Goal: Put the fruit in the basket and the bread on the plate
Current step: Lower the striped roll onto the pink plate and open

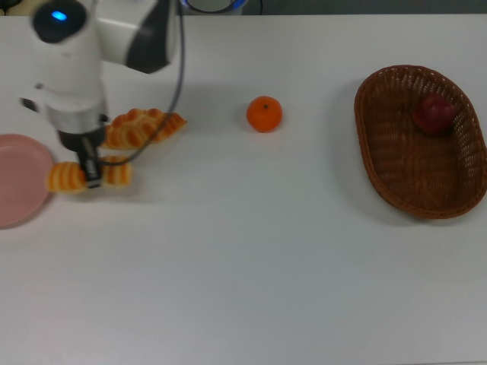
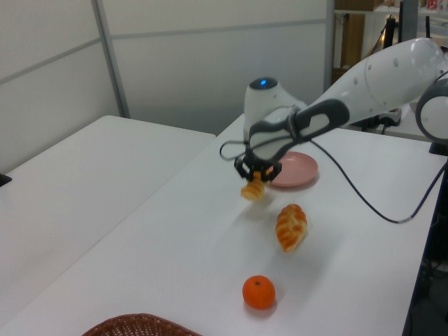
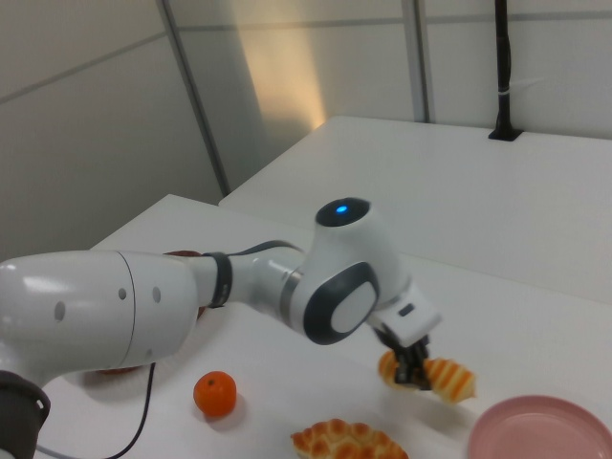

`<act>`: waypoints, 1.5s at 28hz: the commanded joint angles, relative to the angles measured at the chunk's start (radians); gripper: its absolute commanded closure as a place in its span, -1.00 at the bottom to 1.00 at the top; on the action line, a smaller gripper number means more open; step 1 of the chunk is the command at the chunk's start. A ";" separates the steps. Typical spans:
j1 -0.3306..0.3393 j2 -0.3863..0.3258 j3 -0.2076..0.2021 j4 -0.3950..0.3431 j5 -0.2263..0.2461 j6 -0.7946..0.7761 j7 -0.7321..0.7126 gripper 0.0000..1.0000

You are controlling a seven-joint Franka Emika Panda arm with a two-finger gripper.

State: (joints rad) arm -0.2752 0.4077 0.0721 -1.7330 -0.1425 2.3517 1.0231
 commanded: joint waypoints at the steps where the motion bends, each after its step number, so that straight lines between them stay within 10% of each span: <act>1: -0.079 0.005 0.000 0.088 0.076 -0.040 -0.070 1.00; 13: -0.194 0.141 -0.002 0.220 0.090 -0.031 -0.084 1.00; 15: -0.202 0.161 -0.002 0.234 0.090 -0.029 -0.057 0.45; 17: -0.202 0.163 -0.002 0.234 0.089 -0.026 -0.043 -0.89; 18: -0.200 0.166 -0.002 0.234 0.089 -0.026 -0.041 -1.00; 42: -0.197 0.146 0.006 0.236 0.083 -0.029 -0.096 -1.00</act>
State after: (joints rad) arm -0.4791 0.5714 0.0726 -1.5013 -0.0733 2.3412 0.9665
